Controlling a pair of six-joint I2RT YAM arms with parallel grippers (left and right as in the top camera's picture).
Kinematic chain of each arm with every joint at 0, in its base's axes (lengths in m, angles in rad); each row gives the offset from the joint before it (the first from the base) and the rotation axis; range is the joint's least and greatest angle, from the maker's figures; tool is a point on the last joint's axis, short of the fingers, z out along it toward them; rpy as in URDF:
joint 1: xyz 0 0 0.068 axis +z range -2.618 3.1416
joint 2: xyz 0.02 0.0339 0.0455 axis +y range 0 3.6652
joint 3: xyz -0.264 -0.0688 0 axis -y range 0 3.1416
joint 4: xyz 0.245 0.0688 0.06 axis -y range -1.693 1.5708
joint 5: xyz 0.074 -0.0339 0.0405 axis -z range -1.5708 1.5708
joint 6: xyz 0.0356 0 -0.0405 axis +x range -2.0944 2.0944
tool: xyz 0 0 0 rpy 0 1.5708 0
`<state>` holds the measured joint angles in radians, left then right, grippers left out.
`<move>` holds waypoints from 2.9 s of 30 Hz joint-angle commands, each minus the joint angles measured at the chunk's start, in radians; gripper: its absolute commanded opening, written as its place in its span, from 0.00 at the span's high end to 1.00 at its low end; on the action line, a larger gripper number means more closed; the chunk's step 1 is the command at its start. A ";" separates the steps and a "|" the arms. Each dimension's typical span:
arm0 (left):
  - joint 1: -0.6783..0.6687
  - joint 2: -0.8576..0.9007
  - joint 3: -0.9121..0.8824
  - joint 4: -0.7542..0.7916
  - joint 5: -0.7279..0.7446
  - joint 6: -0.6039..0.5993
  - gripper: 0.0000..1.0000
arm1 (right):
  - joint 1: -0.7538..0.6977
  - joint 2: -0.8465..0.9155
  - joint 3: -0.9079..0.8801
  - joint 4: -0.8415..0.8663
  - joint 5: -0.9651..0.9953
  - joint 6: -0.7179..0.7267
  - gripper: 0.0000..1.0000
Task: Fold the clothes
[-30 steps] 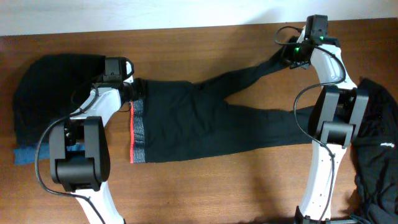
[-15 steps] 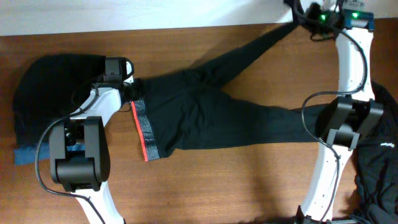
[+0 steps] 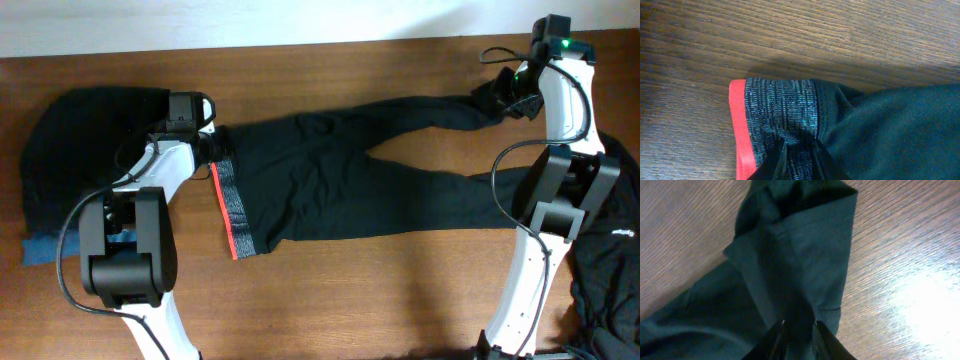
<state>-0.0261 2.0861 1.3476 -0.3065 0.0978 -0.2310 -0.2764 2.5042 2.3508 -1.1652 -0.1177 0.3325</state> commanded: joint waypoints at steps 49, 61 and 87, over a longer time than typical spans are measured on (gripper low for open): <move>0.000 0.060 -0.021 -0.047 0.003 0.001 0.83 | 0.054 0.087 -0.103 0.347 -0.002 -0.377 0.43; 0.000 0.060 -0.021 -0.047 0.004 0.001 0.82 | 0.053 0.087 -0.085 0.377 -0.002 -0.281 0.96; 0.000 0.060 -0.021 -0.053 0.012 0.001 0.82 | -0.162 0.025 0.106 0.017 -0.027 -0.132 0.95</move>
<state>-0.0261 2.0865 1.3521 -0.3218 0.1013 -0.2310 -0.4335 2.5328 2.5423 -1.1481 -0.1829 0.1852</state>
